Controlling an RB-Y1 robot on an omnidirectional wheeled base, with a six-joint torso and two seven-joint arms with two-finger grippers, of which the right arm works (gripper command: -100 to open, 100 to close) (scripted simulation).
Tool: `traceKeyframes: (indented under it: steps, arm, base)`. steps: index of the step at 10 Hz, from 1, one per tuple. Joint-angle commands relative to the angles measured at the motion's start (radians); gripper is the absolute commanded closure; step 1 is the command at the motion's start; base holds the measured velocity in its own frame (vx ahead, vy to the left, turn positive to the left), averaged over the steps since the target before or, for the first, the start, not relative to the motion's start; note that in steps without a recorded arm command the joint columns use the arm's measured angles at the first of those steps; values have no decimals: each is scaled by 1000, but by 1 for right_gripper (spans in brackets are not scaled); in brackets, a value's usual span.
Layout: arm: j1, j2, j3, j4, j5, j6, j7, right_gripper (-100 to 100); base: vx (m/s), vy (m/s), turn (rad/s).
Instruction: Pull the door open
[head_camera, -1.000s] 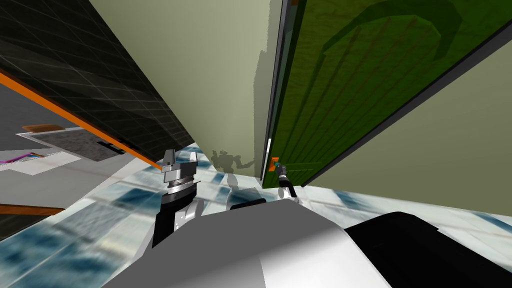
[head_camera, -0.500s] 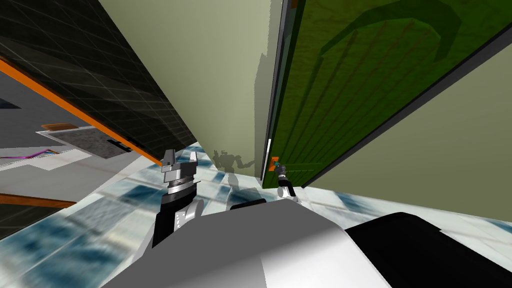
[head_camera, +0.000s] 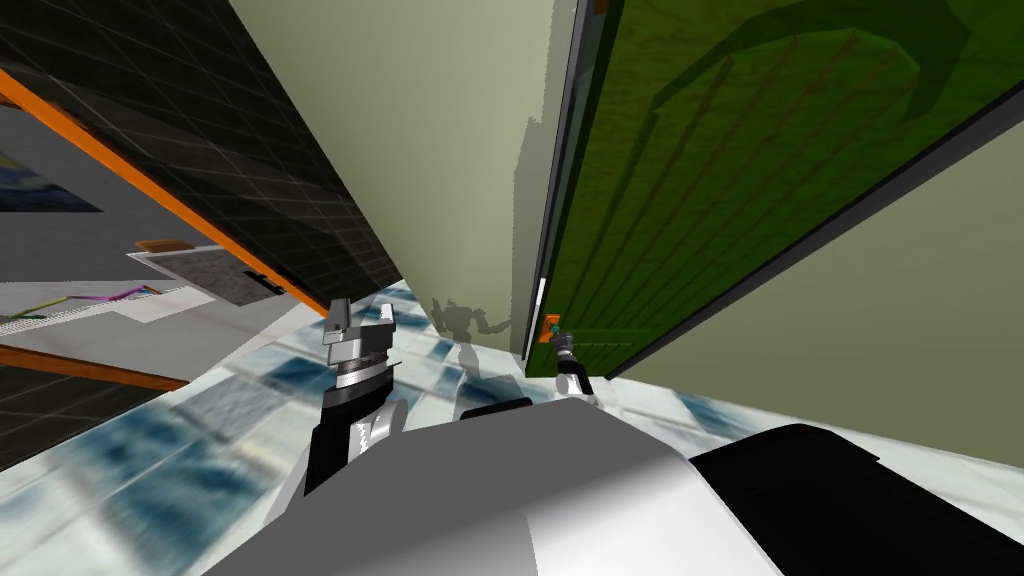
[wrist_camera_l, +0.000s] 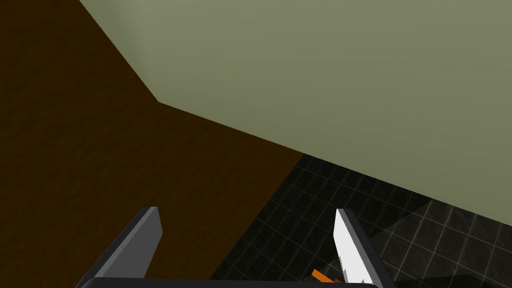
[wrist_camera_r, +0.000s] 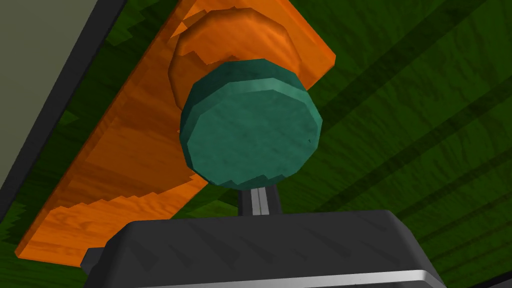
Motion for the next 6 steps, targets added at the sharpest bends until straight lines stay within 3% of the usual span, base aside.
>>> traceKeyframes:
  steps: [1,3,6]
  arm:
    - [2,1,11,-18,-21,-1,-28,-100]
    - [9,-2,17,-28,-54,-1,-67,-100]
    - [13,-5,21,-34,-73,-1,-89,-100]
  base:
    - [-63,-16,33]
    - [-75,-14,45]
    - [-57,-5,40]
